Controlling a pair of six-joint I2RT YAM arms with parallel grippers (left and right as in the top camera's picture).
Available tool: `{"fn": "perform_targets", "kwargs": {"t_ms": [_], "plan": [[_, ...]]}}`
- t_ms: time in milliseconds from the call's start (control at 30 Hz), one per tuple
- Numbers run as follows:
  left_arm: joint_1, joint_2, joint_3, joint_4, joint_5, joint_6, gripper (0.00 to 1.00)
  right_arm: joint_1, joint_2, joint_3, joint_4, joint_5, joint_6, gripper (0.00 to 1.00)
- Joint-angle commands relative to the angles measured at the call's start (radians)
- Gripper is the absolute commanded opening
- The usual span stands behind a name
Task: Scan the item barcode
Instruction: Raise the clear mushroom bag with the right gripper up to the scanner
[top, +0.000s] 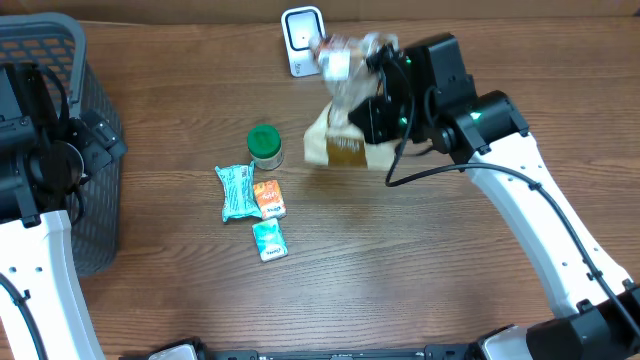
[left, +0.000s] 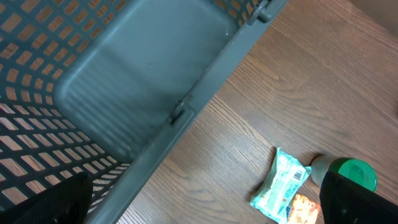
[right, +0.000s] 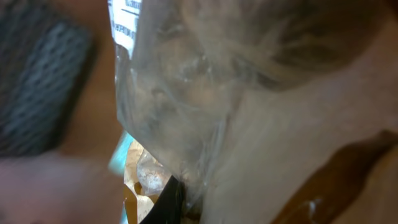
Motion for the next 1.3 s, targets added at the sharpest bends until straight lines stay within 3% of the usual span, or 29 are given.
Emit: {"fn": "perform_targets", "kwargs": {"t_ms": [0,200,333,500,667,967,1267], "plan": [[0.004,0.002,0.014,0.001,-0.017,-0.003,0.99,0.045,-0.013,0.047,0.086,0.476,-0.005,0.04],[0.004,0.002,0.015,0.001,-0.016,-0.003,0.99,0.122,0.098,0.047,0.42,0.851,-0.292,0.04],[0.004,0.002,0.015,0.001,-0.016,-0.003,1.0,0.141,0.223,0.047,0.74,0.979,-0.633,0.04],[0.004,0.002,0.014,0.001,-0.017,-0.003,1.0,0.133,0.39,0.048,1.175,0.995,-0.986,0.04],[0.004,0.002,0.015,0.001,-0.016,-0.003,1.0,0.124,0.56,0.05,1.428,0.991,-1.265,0.04],[0.004,0.002,0.015,0.001,-0.016,-0.003,0.99,0.1,0.77,0.086,1.476,0.968,-1.32,0.04],[0.004,0.002,0.015,0.001,-0.016,-0.003,0.99,0.094,0.86,0.176,1.462,0.941,-1.368,0.04]]}}
